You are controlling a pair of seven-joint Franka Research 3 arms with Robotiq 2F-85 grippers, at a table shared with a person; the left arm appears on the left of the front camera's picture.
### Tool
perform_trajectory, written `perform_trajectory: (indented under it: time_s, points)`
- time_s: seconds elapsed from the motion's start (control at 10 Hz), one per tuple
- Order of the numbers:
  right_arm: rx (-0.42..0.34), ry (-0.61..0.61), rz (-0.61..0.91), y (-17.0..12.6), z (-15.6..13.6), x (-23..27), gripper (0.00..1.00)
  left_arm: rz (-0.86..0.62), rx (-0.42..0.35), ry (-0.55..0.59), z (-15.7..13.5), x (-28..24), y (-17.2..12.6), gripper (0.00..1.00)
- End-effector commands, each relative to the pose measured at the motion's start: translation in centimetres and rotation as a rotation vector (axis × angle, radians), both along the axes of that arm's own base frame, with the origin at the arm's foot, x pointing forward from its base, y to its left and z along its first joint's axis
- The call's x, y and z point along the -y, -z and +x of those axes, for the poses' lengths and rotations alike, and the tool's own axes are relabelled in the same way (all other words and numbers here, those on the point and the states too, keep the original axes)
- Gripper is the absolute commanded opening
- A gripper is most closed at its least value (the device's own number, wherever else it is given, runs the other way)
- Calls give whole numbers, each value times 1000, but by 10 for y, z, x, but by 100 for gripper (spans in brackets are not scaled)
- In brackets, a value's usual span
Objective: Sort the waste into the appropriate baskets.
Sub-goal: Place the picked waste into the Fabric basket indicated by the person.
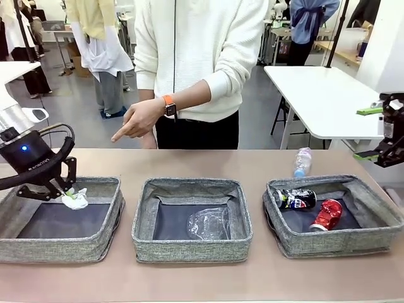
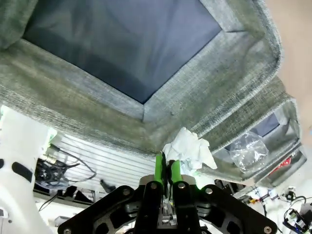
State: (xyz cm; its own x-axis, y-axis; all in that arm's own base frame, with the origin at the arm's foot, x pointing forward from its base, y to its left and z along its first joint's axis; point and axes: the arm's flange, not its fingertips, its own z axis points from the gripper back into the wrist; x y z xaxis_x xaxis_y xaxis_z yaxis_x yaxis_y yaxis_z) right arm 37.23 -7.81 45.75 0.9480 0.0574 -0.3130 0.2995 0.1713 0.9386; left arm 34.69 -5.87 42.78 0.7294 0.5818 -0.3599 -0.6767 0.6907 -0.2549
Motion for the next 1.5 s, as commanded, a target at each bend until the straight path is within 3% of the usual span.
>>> perform_trajectory:
  time_s: [0.0, 0.1, 0.2, 0.3, 0.4, 0.6, 0.7, 0.9, 1.1, 1.3, 1.4]
  points:
    - [-8, 12, 6, -5, 1, -3, 100, -23, 26, 29, 8, 5, -14, 5]
    - [-8, 12, 6, -5, 1, -3, 100, -23, 21, 33, 8, 5, -14, 9]
    - [-8, 12, 6, -5, 1, -3, 100, -6, 29, 52, 9, 4, -15, 63]
    - [-8, 12, 6, -5, 1, -3, 100, 0, 41, 48, 10, 4, -18, 67]
    - [-8, 12, 6, -5, 1, -3, 100, 10, 50, 40, 10, 4, -20, 100]
    - [-8, 12, 6, -5, 1, -3, 100, 86, 62, -32, 12, 2, -24, 100]
    - [-8, 12, 6, -5, 1, -3, 100, 95, 77, -39, 12, 2, -25, 86]
    - [-8, 12, 6, -5, 1, -3, 100, 112, 88, -44, 10, -1, -30, 100]
    - [-8, 12, 6, -5, 1, -3, 100, 4, 194, 27, 8, 2, -42, 100]
    - [-8, 12, 6, -5, 1, -3, 100, -460, 565, 220, -2, -11, -62, 100]
    - [-8, 12, 6, -5, 1, -3, 100, -781, 814, 340, -10, -30, -67, 100]
